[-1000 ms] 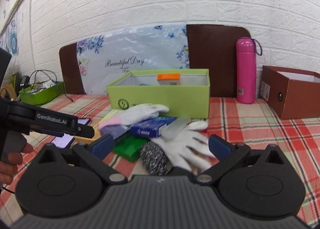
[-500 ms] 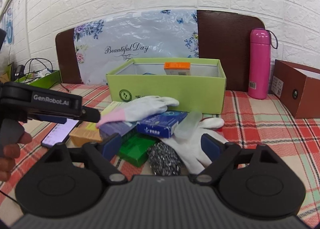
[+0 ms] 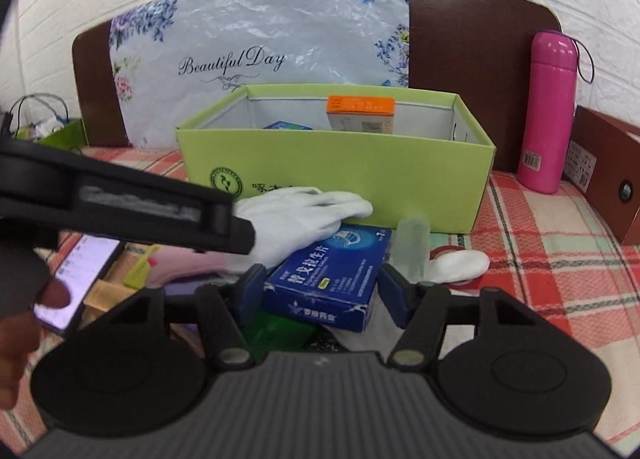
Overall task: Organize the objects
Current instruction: 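Grasp the white glove with left tool while right grasps the blue medicine box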
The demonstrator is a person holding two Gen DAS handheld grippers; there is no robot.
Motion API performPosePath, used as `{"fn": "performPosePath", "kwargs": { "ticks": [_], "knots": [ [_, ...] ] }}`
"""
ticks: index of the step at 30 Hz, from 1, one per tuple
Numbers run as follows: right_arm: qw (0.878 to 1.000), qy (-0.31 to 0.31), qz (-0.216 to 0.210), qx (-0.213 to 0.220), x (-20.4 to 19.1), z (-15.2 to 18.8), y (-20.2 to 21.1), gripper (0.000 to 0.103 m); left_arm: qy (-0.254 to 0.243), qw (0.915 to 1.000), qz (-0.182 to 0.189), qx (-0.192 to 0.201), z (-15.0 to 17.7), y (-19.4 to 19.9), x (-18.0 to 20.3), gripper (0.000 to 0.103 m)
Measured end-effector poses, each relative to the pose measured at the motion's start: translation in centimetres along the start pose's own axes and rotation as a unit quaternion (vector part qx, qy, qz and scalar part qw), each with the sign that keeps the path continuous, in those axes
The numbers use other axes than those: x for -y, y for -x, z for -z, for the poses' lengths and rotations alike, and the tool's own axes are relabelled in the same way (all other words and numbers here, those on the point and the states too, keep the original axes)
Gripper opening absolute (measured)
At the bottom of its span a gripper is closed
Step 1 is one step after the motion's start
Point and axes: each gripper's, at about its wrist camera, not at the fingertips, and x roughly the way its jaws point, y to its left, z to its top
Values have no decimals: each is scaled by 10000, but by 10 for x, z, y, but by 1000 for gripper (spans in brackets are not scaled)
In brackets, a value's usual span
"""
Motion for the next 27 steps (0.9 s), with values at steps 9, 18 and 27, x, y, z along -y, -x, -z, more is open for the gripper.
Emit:
{"fn": "performPosePath", "kwargs": {
  "ticks": [9, 18, 27],
  "knots": [
    [9987, 185, -443, 175, 12, 17, 59, 59, 39, 9983, 575, -8, 12, 34, 3, 6],
    [9959, 360, -808, -174, 28, 71, 134, 59, -66, 9947, 986, -300, 96, 105, 16, 6],
    [9963, 433, -544, -511, 21, 93, 132, 80, -547, 9985, -28, 0, 123, 95, 37, 71]
  ]
}}
